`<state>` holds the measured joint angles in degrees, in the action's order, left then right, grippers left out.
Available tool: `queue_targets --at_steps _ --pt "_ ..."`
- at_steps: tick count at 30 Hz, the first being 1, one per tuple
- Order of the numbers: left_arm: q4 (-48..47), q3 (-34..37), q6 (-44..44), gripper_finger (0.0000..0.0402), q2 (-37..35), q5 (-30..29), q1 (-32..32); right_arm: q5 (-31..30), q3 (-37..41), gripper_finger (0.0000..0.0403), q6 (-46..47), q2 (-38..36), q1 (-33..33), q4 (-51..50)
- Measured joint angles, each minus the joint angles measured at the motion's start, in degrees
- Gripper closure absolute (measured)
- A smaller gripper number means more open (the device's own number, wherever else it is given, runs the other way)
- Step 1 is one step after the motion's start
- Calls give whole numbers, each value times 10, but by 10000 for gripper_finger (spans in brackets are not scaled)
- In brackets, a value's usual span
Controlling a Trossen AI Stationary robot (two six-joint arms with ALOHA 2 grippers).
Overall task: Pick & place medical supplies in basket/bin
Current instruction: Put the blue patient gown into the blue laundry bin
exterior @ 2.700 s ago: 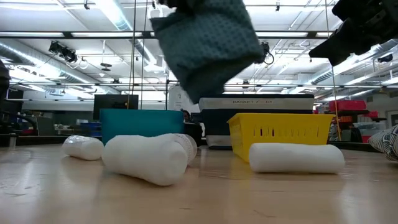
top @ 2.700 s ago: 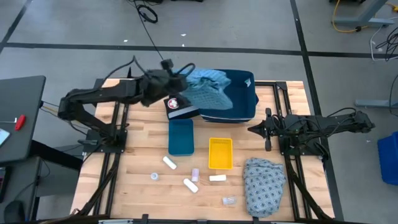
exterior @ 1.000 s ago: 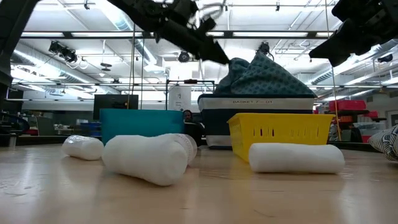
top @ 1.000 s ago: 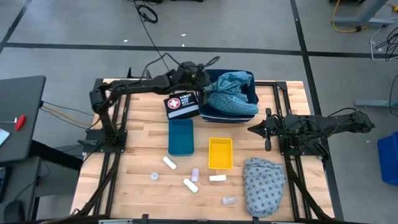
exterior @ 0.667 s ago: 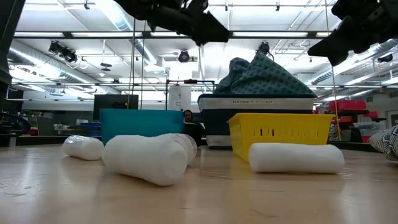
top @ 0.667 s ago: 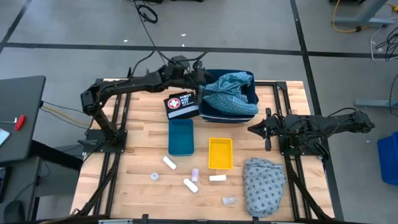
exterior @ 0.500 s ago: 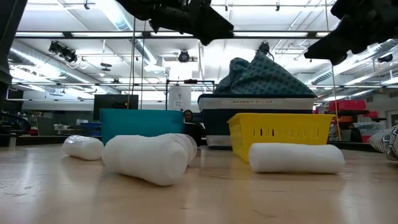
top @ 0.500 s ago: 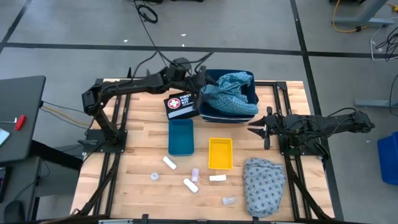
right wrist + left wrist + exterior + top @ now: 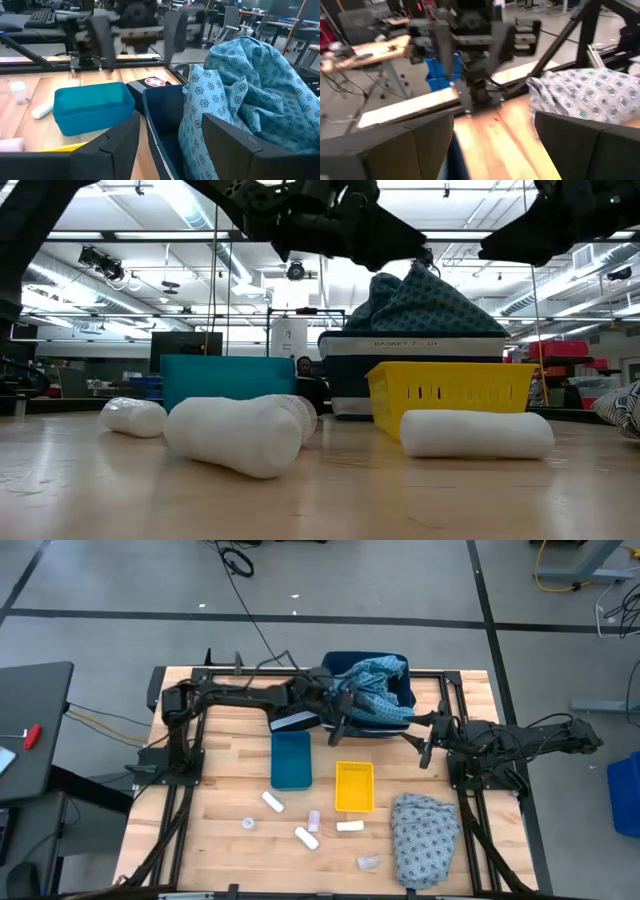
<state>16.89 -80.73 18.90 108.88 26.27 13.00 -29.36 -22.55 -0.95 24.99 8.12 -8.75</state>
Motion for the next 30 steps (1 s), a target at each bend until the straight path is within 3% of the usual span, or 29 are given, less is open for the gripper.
queue_targets --at_steps 7,11,21,30 --pt "46 0 3 127 29 -63 2 -18 0 215 0 0 0 0" --pt "61 0 -6 162 48 -114 8 -20 0 230 0 0 0 0" --pt "80 -33 -11 388 95 -249 29 -20 -1 248 -4 0 0 17" --pt "-24 -56 -95 398 124 -276 77 -20 -1 252 -4 0 0 16"
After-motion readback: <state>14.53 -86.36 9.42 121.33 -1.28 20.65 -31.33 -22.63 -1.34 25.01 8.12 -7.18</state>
